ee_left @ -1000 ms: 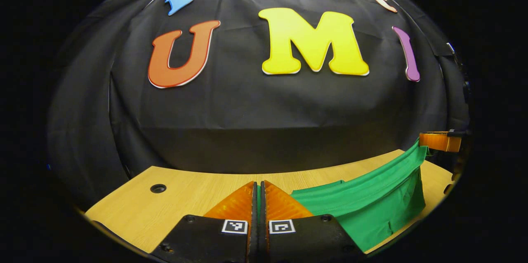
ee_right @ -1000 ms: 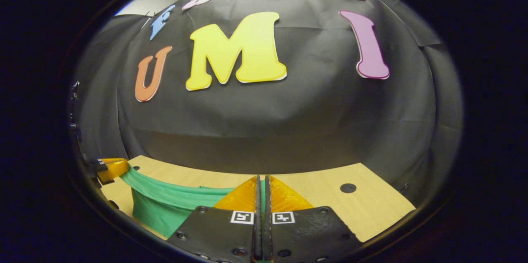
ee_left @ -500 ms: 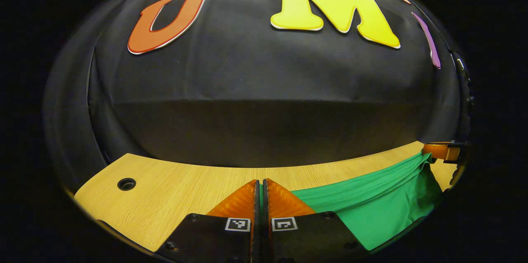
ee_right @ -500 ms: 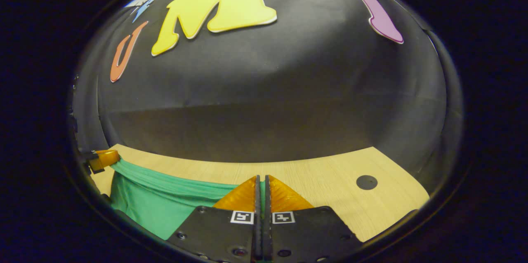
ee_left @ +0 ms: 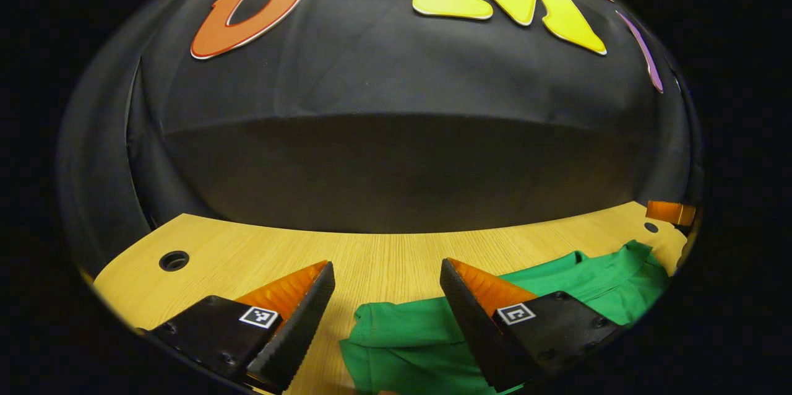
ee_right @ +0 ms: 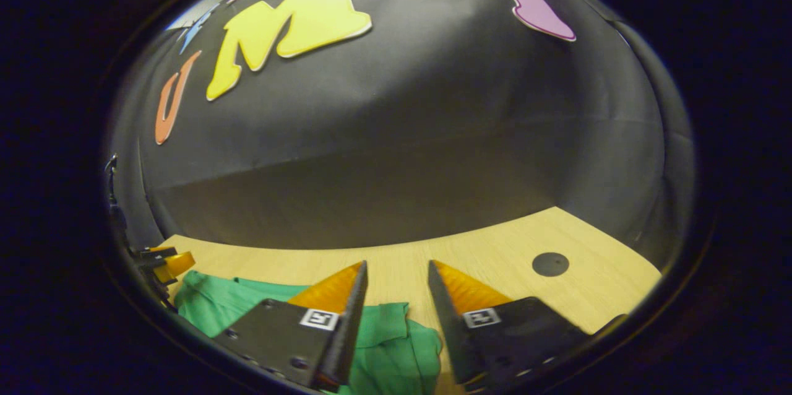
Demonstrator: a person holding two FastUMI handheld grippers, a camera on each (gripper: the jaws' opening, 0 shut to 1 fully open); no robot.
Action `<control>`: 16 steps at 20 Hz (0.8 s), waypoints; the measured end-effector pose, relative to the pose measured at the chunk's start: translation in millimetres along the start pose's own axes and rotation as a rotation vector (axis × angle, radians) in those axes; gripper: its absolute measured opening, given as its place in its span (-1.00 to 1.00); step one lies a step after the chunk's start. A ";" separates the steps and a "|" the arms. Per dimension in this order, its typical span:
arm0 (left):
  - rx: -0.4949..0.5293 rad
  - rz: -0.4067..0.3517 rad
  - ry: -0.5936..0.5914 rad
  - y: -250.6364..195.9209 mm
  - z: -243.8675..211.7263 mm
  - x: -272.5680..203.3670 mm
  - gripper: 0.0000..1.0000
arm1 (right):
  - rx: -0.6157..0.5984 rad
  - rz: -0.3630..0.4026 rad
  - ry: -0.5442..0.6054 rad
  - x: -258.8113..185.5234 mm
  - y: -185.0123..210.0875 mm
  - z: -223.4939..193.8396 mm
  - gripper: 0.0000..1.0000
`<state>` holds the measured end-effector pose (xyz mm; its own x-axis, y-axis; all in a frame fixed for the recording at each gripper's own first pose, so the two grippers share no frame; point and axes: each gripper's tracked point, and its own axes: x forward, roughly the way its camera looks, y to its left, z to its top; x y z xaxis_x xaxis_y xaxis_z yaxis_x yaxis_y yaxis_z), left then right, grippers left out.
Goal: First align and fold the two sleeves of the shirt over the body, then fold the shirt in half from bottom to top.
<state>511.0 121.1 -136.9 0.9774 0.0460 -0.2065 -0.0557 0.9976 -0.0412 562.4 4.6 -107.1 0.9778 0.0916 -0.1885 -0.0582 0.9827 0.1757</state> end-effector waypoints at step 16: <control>0.078 0.059 -0.145 -16.3 -18.3 -180.7 1.00 | -0.167 -0.029 -0.200 -169.3 -3.5 -29.9 0.84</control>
<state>331.5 95.5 -116.8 0.9923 0.1064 -0.0628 -0.1038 0.9936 0.0437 391.0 -9.4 -104.7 0.9989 0.0457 0.0064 -0.0458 0.9989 0.0081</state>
